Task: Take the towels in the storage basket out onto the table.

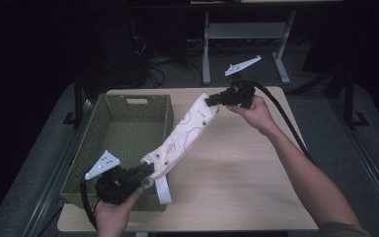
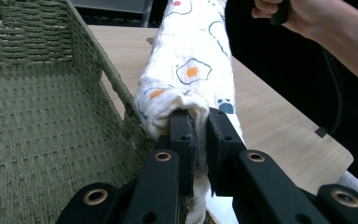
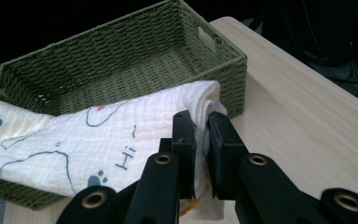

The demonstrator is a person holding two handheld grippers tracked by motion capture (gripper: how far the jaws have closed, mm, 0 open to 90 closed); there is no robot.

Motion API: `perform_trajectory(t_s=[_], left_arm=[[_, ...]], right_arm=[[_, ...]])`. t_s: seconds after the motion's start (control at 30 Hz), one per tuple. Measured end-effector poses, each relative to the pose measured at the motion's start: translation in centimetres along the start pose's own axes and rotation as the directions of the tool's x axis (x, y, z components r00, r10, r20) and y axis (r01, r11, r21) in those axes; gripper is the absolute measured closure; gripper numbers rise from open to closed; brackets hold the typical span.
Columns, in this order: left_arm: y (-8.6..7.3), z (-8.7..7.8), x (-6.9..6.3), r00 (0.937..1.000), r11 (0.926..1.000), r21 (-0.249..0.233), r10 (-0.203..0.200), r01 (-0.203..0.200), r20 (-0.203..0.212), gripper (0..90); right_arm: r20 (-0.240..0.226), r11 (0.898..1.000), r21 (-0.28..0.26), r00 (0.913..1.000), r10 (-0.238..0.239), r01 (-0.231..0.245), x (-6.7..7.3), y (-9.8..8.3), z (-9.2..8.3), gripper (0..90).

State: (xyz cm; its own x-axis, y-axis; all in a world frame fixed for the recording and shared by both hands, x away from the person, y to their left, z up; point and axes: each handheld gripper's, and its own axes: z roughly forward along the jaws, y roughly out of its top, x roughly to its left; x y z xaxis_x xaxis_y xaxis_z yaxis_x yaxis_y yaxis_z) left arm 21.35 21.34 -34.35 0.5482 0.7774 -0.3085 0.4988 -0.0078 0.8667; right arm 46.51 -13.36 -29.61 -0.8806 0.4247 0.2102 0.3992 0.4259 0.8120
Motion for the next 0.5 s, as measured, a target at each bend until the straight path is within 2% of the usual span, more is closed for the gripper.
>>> perform_trajectory(t_s=[0.1,0.4,0.5], left_arm=[[-0.1,-0.4,0.3,0.9999,0.9999,-0.009,-0.014,0.014,-0.001,82.4],[-0.5,-1.5,0.9,0.9993,0.9994,-0.025,-0.023,0.023,-0.028,82.3],[-0.6,-1.9,1.3,0.9989,0.9993,-0.028,-0.028,0.027,-0.037,82.3]], right_arm=[[-0.012,1.0,0.004,0.9999,-0.006,0.006,-0.1,0.5,1.0,81.9],[-0.048,1.0,0.001,0.9988,-0.01,0.01,0.0,1.8,3.5,81.9],[-0.057,1.0,0.016,0.9983,-0.015,0.016,0.2,2.5,4.7,81.9]])
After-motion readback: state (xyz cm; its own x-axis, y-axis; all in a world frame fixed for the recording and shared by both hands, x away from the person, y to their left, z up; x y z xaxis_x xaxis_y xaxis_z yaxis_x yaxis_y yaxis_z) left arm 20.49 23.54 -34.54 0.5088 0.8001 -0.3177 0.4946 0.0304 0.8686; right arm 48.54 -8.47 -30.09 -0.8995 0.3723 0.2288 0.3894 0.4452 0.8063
